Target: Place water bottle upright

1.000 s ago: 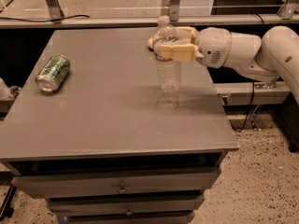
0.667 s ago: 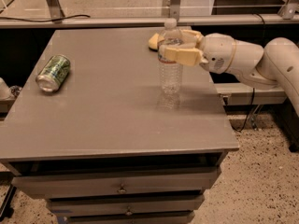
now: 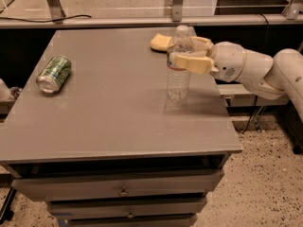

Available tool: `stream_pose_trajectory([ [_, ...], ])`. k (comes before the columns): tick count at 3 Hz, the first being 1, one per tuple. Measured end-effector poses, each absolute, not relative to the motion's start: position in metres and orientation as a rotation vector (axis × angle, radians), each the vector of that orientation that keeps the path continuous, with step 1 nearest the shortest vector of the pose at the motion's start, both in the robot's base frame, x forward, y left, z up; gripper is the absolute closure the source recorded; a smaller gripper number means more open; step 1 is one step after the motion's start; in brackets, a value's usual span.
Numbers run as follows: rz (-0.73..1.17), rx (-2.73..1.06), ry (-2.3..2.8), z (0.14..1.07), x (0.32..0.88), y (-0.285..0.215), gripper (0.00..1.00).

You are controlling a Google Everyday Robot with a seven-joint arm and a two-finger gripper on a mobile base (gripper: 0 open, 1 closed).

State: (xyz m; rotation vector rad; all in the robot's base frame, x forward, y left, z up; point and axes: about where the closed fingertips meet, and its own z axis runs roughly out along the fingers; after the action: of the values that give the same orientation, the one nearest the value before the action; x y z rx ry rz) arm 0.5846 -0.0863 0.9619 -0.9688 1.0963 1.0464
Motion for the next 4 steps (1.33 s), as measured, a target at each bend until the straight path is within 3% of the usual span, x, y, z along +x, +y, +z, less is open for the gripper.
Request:
stream_pose_trajectory([
  [3,1.08,-0.98,1.076,0.9487,0.5714,-0.0949,0.13],
  [4,1.078,-0.984,1.075,0.9493,0.5709,-0.097,0.0],
])
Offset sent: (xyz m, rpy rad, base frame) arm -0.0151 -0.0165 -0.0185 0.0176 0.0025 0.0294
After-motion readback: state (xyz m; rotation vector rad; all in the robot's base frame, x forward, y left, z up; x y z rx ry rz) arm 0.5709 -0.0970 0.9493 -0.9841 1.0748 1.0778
